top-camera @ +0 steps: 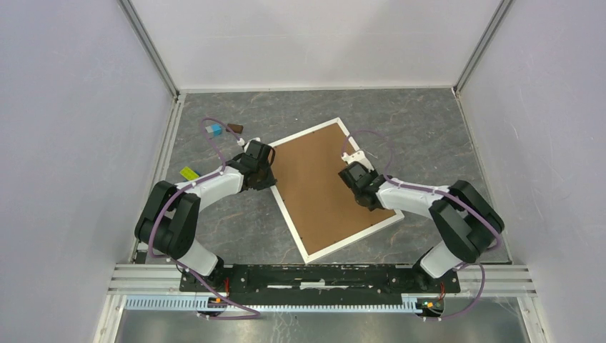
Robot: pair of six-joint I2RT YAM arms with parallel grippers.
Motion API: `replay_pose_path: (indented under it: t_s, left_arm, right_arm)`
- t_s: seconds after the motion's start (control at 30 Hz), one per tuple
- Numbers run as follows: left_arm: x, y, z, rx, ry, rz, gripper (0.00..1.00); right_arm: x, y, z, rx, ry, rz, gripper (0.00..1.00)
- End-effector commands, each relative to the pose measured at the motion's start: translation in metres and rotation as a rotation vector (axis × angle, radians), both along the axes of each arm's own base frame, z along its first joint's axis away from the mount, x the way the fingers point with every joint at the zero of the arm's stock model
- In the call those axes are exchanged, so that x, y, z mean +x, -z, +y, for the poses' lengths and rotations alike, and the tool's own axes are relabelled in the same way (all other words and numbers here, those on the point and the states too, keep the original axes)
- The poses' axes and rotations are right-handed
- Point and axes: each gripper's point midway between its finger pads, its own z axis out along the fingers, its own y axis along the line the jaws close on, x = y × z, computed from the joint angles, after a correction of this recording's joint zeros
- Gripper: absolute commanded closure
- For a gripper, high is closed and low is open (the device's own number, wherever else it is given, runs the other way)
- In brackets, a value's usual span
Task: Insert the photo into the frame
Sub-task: Install the photo frame at the center of the board.
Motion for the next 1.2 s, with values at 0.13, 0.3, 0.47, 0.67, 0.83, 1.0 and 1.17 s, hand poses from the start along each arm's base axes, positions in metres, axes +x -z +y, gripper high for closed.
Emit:
replay_pose_path:
  t_s: [0.13, 0.3, 0.47, 0.67, 0.83, 1.0, 1.17]
  left_arm:
    - [-0.012, 0.019, 0.003, 0.033, 0.045, 0.047, 0.98]
    - [-0.011, 0.019, 0.003, 0.03, 0.043, 0.045, 0.98]
    - [-0.011, 0.019, 0.003, 0.031, 0.045, 0.048, 0.98]
    - [-0.011, 0.02, 0.002, 0.03, 0.047, 0.048, 0.98]
    - [-0.011, 0.02, 0.002, 0.029, 0.049, 0.048, 0.98]
    - [-0.011, 0.02, 0.002, 0.028, 0.049, 0.049, 0.98]
    - [-0.011, 0.021, 0.002, 0.028, 0.049, 0.053, 0.98]
  right_arm:
    - [-0.101, 0.093, 0.031, 0.049, -0.03, 0.403, 1.0]
    - [-0.059, 0.04, 0.041, 0.039, -0.016, 0.259, 1.0]
    - [0.009, -0.044, 0.059, 0.201, -0.026, 0.066, 0.9]
    - [0.063, -0.083, 0.057, 0.386, -0.042, -0.012, 0.73]
    - [0.093, -0.079, 0.055, 0.446, -0.063, 0.004, 0.76]
    - [0.116, -0.072, 0.046, 0.481, -0.052, -0.001, 0.91]
    - [0.124, -0.063, 0.046, 0.476, -0.055, 0.033, 1.0]
